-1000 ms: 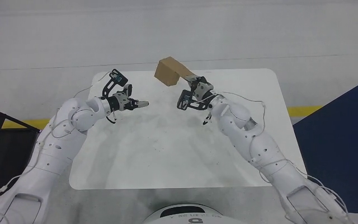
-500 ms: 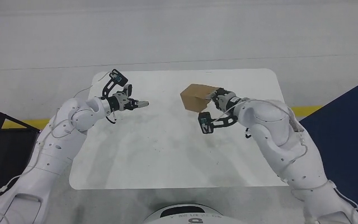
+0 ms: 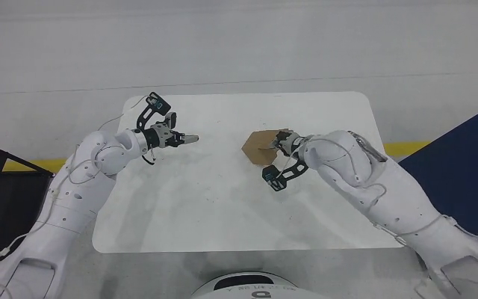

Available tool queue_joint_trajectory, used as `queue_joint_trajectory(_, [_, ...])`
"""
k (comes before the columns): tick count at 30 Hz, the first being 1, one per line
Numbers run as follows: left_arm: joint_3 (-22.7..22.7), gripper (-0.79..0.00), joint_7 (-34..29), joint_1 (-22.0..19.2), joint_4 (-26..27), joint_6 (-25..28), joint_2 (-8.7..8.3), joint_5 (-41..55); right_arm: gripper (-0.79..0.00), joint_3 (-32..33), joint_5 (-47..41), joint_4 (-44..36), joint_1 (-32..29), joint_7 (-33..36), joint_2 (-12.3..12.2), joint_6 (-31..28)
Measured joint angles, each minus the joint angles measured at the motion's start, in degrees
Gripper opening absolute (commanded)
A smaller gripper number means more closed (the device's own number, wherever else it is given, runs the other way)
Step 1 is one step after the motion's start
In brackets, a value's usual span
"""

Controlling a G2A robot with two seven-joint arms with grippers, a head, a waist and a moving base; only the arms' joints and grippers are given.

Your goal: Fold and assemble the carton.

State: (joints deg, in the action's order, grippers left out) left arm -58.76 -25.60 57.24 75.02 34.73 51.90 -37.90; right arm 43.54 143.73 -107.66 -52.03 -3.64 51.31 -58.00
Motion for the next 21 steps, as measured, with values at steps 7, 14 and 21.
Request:
queue_joint_trajectory(7, [0.00, 0.000, 0.00, 0.00, 0.00, 0.00, 0.00, 0.00, -0.785, -11.91, -13.36, 3.18, 11.99, 6.44, -0.46, 0.00])
queue_joint_trajectory(14, [0.00, 0.000, 0.00, 0.00, 0.00, 0.00, 0.00, 0.00, -0.785, -23.28, -29.65, 3.60, 22.97, 17.07, -0.15, 0.00])
queue_joint_trajectory(21, [0.00, 0.000, 0.00, 0.00, 0.00, 0.00, 0.00, 0.00, 0.000, -31.35, -43.65, 3.52, 31.32, 26.37, 1.16, 0.00])
